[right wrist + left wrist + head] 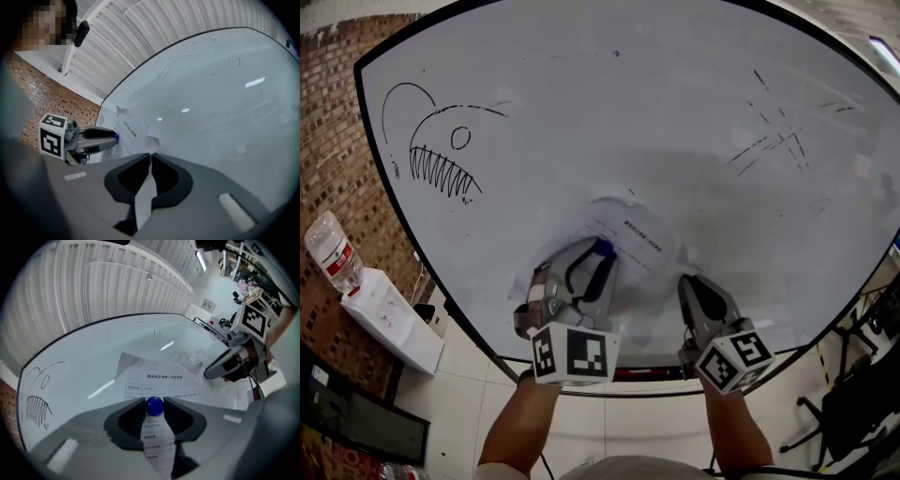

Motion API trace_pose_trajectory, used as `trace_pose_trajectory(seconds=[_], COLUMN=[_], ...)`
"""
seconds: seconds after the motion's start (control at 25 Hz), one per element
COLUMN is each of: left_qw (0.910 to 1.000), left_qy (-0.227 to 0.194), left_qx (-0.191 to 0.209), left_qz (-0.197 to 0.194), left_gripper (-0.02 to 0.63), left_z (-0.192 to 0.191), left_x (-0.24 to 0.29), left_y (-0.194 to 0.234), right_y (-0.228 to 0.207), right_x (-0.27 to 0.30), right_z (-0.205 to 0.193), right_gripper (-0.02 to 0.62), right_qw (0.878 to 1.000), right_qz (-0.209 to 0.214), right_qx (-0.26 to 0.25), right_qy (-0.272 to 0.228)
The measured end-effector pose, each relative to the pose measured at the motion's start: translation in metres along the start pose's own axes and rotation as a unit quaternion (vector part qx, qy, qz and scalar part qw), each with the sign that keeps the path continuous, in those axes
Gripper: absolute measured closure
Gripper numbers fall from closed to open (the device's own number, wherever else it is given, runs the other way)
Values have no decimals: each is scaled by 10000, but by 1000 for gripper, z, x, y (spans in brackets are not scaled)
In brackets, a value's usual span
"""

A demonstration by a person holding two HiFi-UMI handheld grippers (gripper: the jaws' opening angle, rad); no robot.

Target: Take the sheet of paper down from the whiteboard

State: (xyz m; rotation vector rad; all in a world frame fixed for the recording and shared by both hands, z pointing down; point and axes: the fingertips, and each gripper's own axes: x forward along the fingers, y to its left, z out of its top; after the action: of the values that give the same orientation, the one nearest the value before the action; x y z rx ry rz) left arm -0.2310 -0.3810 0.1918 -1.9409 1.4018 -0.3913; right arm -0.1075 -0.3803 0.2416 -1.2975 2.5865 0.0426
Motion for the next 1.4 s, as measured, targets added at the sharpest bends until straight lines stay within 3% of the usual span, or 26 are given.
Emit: trace_pose_trajectory(seconds=[0.24,0.52,0.6,0.8,1.0,1.16,1.4], left_qw=[9994,9931,9900,9728,9467,9349,9310], left_qy=[-88,-442,-282,181,518,691,750], left_qx=[-322,-1045,-1313,-2276,-3180,-3479,-3572], left_qz=[-99,-296,-425,-404,-79,89,-15], left_gripper=[474,474,474,474,474,474,474], left_z=[-3,-14,-34,-95,-145,-168,-176], left_x=[-2,-27,-42,-80,-118,-137,-141], left_y=[0,-10,-22,-52,-73,-83,-95], right_y=[9,4,-3,-25,-31,-35,-45], right_x=[-10,-34,-45,-74,-105,-126,-151], right_z=[6,1,-7,-31,-60,-87,-111], right_gripper=[588,588,588,588,588,588,588], right_qw=[9995,9990,9991,9987,9976,9964,9934], right_qz=[248,228,138,-138,-152,-152,-373], right_qx=[-121,-378,-391,-237,-167,36,44], right_qy=[-140,-32,96,421,655,831,1085])
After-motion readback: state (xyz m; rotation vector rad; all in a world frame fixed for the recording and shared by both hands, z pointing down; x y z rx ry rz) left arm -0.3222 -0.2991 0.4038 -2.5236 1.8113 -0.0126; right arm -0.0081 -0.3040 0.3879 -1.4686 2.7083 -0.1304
